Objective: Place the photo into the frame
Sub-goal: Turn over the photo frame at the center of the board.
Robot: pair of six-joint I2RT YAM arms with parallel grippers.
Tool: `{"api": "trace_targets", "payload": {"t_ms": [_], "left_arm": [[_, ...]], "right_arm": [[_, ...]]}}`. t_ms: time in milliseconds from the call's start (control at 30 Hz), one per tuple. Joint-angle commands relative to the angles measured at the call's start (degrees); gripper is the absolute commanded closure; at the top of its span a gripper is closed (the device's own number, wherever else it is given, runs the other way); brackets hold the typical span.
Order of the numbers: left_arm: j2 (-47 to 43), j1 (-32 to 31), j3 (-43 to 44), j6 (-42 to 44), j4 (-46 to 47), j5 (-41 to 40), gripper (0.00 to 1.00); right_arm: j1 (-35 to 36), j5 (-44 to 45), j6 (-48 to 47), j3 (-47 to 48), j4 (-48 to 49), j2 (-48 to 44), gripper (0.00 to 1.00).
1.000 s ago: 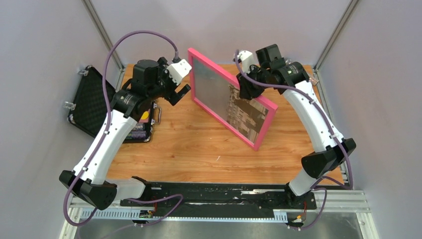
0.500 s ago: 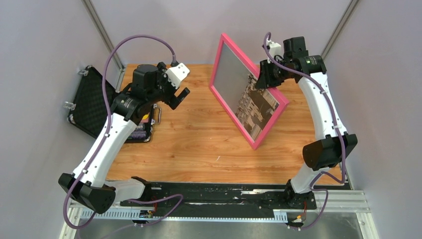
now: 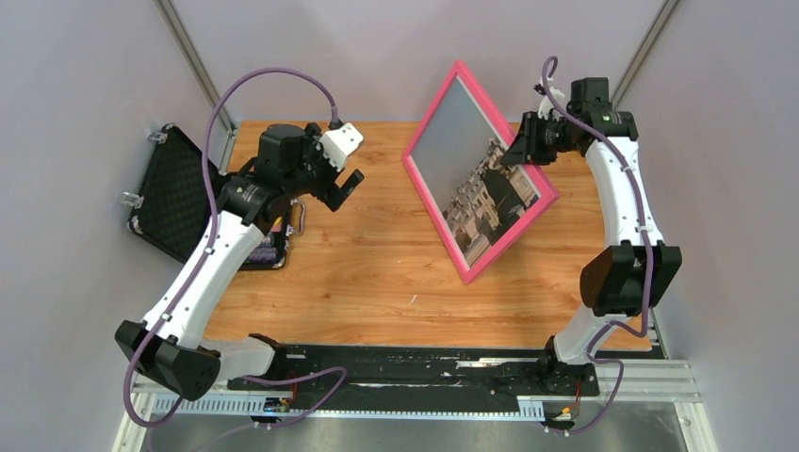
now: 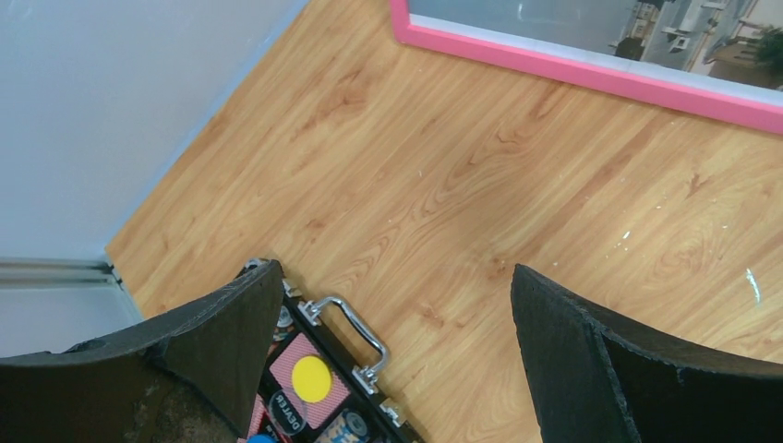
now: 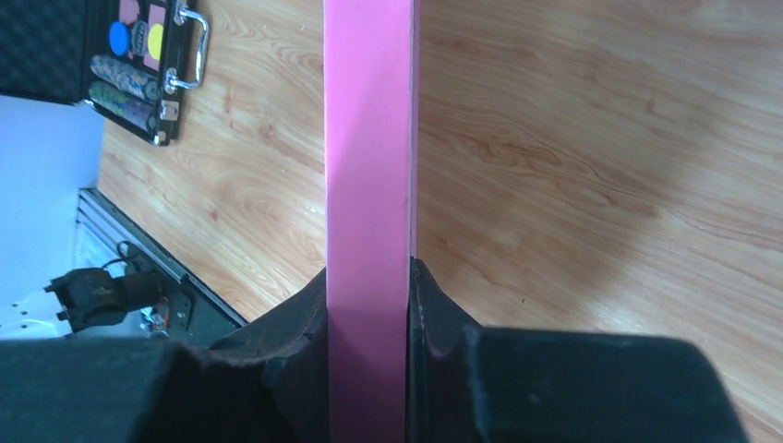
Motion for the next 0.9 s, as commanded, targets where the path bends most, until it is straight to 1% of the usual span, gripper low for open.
{"api": "trace_targets", "payload": {"t_ms": [0,267,400,533,700,867], "left_arm": [[1.0,0.4,-1.0,-2.5,2.8,2.2,0.00],[2.9,0.4,-3.4,-4.7,6.2,3.2,0.00],[3.9,0.4,-4.9,-6.0,8.0,3.3,0.00],[5.8,0.9,-5.6,-8.0,8.7,4.7,0.00],[8.7,1.9,-6.2,-10.7,9.8,6.0,0.00],[10.6,3.3,-8.7,-14.5,13.4,7.0,0.00]], "right_arm": [[-3.2,-10.0,7.0,-4.2,10.9,-1.6,1.00],[-6.0,-14.0,13.2,-18.6,21.8,-5.9,1.00],[-7.0,-16.8,17.5,-28.9,30.6,-9.9,0.98],[-7.1,-16.8,22.5,-41.3,40.2,-15.3,0.94],[-7.1,-15.6,26.1,-51.7,49.3,-20.9,0.93],[-7.1,-12.2,29.9,-63.3,58.9,-27.2,0.81]]}}
